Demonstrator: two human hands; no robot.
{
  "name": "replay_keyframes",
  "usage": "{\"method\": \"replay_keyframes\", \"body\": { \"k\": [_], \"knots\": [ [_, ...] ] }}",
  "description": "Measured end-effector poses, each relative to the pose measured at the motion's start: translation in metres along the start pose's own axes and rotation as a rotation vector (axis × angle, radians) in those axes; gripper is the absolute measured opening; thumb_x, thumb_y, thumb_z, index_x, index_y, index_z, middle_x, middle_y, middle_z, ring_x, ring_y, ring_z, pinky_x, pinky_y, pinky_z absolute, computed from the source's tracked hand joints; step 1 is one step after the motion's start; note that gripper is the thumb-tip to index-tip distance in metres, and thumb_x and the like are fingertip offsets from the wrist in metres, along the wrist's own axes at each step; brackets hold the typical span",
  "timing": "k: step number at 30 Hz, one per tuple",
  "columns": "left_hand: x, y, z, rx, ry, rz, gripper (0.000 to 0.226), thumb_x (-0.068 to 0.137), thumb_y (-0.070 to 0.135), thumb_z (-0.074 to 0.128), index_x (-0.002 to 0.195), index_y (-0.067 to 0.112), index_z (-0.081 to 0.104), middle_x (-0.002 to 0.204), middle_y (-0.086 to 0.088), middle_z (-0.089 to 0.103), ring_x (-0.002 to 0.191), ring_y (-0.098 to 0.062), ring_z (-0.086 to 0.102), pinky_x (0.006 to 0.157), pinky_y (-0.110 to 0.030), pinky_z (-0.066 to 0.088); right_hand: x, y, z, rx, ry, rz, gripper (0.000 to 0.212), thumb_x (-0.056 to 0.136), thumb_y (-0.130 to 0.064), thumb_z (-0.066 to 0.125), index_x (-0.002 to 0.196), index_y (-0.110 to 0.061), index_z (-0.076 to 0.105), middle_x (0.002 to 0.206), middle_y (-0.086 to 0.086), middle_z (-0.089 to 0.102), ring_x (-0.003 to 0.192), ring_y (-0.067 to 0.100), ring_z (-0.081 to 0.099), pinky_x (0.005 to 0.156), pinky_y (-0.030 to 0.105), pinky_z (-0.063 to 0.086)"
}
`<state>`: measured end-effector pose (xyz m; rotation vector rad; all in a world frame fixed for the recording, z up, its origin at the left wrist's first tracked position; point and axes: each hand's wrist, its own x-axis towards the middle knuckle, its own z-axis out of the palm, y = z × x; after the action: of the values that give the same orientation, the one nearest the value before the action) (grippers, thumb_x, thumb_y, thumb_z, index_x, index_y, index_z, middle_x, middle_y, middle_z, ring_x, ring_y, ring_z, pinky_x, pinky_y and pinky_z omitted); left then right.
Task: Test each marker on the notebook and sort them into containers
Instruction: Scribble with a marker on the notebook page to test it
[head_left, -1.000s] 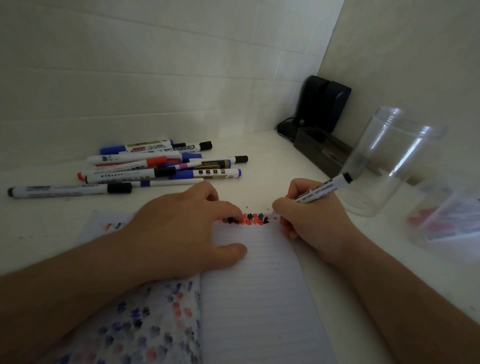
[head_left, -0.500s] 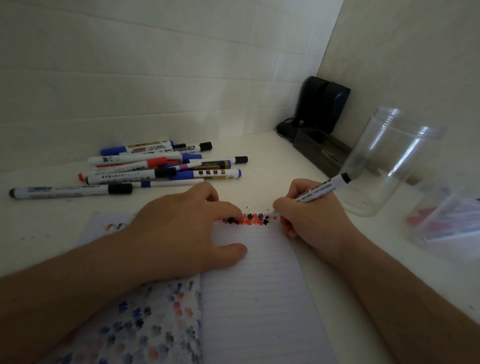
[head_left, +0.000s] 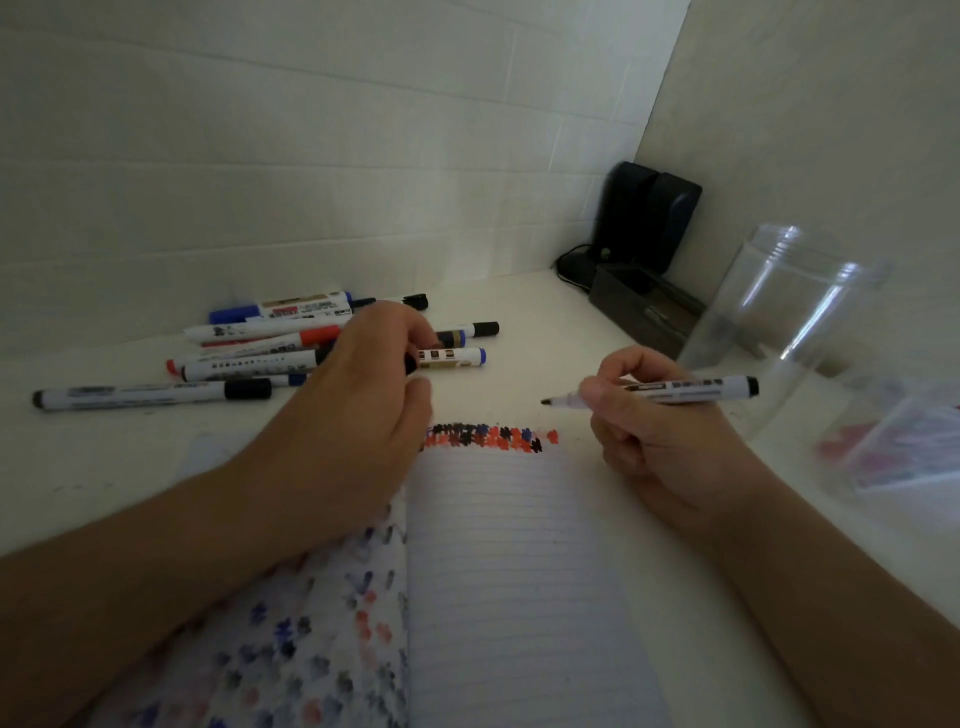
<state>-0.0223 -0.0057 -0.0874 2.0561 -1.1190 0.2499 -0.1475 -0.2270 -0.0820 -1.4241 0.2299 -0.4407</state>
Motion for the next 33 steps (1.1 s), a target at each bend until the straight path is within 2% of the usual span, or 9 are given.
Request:
{"method": "replay_keyframes", "body": {
  "k": [2,7,11,15,18,23,27,30,33],
  "knots": [
    [0.004,-0.004,0.0,-0.089,-0.003,0.008,0.024,0.101,0.008,0.047,0.113,0.029,0.045,0.087,0.012,0.054,0.08,0.0,0.056,0.068,-0.012,0.046,-0.002,-0.005,-0.004,0.112,-0.094,0.033,0.017,0.082,-0.02,0.08,0.083,-0.013,0.064,0.063,0.006,0.048,0.05,0.015,0.037,0.04,0.021,0.03],
    [0.008,-0.008,-0.001,-0.245,-0.152,-0.066,0.028,0.099,0.016,0.058,0.111,0.035,0.041,0.106,0.025,0.069,0.087,-0.003,0.069,0.075,-0.017,0.055,-0.002,-0.009,-0.007,0.334,-0.303,0.127,0.046,0.07,-0.034,0.064,0.104,-0.006,0.076,0.078,0.012,0.064,0.057,0.019,0.049,0.045,0.021,0.038],
    [0.007,-0.007,-0.001,-0.195,-0.223,-0.062,0.02,0.097,0.026,0.062,0.104,0.035,0.046,0.104,0.026,0.07,0.096,0.009,0.066,0.083,-0.015,0.056,-0.001,-0.004,0.002,0.264,-0.297,0.083,0.038,0.065,-0.031,0.073,0.098,-0.012,0.066,0.075,0.014,0.064,0.05,0.021,0.048,0.04,0.02,0.037],
    [0.007,-0.005,-0.002,-0.134,-0.23,-0.007,0.022,0.083,0.06,0.045,0.102,0.047,0.047,0.104,0.023,0.069,0.098,0.009,0.063,0.084,-0.01,0.051,-0.004,-0.002,0.006,0.157,-0.248,0.048,0.014,0.077,-0.021,0.067,0.083,-0.011,0.059,0.075,0.015,0.063,0.05,0.023,0.045,0.039,0.021,0.033],
    [0.007,-0.005,-0.001,-0.127,-0.227,0.013,0.026,0.084,0.055,0.05,0.108,0.045,0.053,0.102,0.026,0.066,0.102,0.013,0.058,0.081,-0.001,0.044,-0.005,-0.001,0.009,0.112,-0.2,0.054,0.011,0.084,-0.016,0.053,0.08,-0.01,0.061,0.075,0.016,0.062,0.049,0.023,0.045,0.038,0.022,0.03],
    [0.008,-0.01,0.002,-0.09,-0.21,0.076,0.02,0.094,0.033,0.065,0.113,0.036,0.061,0.094,0.033,0.059,0.097,0.019,0.056,0.078,0.001,0.041,-0.006,0.0,0.015,-0.039,-0.149,0.062,0.004,0.086,-0.012,0.066,0.086,-0.009,0.069,0.078,0.018,0.066,0.05,0.022,0.05,0.039,0.019,0.032],
    [0.008,-0.007,-0.001,-0.165,-0.218,0.058,0.014,0.099,0.04,0.046,0.103,0.035,0.06,0.076,0.022,0.063,0.073,0.009,0.059,0.065,-0.007,0.043,-0.011,-0.005,0.018,-0.088,-0.121,0.038,0.014,0.083,-0.014,0.072,0.094,-0.012,0.08,0.086,0.021,0.074,0.053,0.022,0.055,0.038,0.021,0.035],
    [0.007,-0.005,-0.003,-0.189,-0.229,0.057,0.034,0.093,0.053,0.03,0.102,0.034,0.056,0.075,0.018,0.059,0.07,0.001,0.055,0.063,-0.013,0.042,-0.017,-0.007,0.023,-0.153,-0.118,0.011,0.019,0.083,-0.019,0.073,0.099,-0.015,0.081,0.093,0.021,0.077,0.055,0.021,0.058,0.04,0.022,0.038],
    [0.007,-0.009,-0.002,-0.216,-0.227,0.042,0.027,0.096,0.051,0.031,0.101,0.034,0.052,0.083,0.025,0.059,0.073,0.0,0.055,0.063,-0.014,0.042,-0.018,-0.006,0.028,-0.184,-0.079,-0.001,0.018,0.087,-0.021,0.07,0.101,-0.016,0.081,0.095,0.02,0.077,0.056,0.022,0.06,0.041,0.022,0.04]
  ]
}}
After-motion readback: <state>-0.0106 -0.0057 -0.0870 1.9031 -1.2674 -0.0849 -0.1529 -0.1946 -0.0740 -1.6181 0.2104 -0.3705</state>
